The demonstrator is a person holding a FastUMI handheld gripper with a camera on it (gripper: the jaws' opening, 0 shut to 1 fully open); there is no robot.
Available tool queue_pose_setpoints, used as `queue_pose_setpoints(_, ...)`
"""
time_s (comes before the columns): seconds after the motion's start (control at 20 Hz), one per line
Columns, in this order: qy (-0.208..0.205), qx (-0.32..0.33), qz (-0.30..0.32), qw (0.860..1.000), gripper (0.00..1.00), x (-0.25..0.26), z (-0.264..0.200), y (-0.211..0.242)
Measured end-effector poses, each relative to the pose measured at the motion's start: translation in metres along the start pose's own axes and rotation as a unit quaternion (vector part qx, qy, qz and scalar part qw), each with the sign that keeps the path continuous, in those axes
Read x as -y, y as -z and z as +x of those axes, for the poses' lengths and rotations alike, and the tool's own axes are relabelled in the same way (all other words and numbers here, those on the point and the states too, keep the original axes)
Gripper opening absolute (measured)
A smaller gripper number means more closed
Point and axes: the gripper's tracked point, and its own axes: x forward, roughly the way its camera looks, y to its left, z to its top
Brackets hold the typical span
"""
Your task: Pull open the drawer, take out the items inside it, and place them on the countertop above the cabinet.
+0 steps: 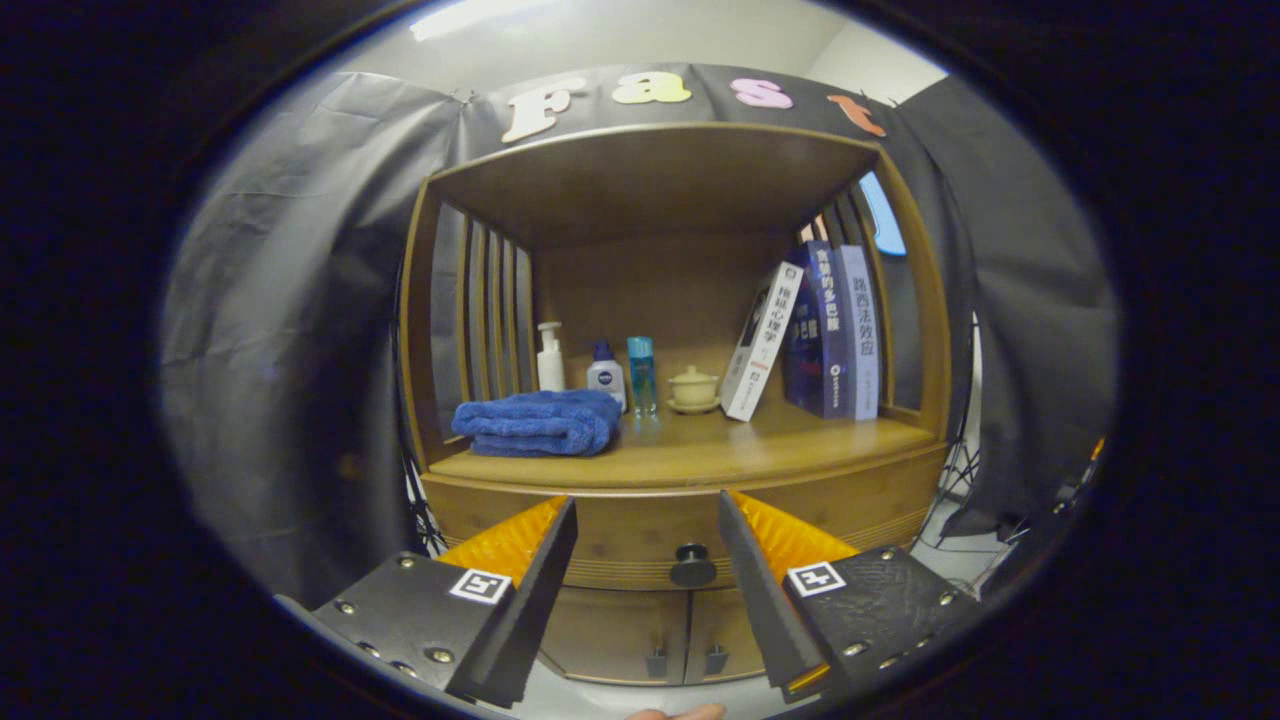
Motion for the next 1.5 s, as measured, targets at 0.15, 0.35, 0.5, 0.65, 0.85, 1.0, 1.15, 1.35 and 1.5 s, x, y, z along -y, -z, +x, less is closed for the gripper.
queue_pose_setpoints(0.15, 0.025, -0.058, -0.003, 0.998, 0.85, 0.013, 0.029, 0.036)
queue_pose_setpoints(0.35, 0.075, -0.111, -0.010, 0.991, 0.81, 0.041, 0.058, 0.076)
queue_pose_setpoints(0.5, 0.069, -0.127, -0.004, 0.989, 0.71, 0.040, 0.069, 0.089)
queue_pose_setpoints(0.65, 0.086, -0.130, -0.013, 0.988, 0.65, 0.051, 0.075, 0.089)
queue_pose_setpoints(0.85, 0.070, -0.134, -0.015, 0.988, 0.47, 0.049, 0.077, 0.091)
queue_pose_setpoints(1.0, 0.068, -0.133, -0.019, 0.989, 0.37, 0.049, 0.075, 0.091)
queue_pose_setpoints(1.15, 0.059, -0.129, -0.016, 0.990, 0.30, 0.047, 0.075, 0.089)
queue_pose_setpoints(1.35, 0.064, -0.132, -0.008, 0.989, 0.31, 0.047, 0.070, 0.091)
queue_pose_setpoints(1.5, 0.072, -0.131, -0.002, 0.989, 0.30, 0.046, 0.055, 0.092)
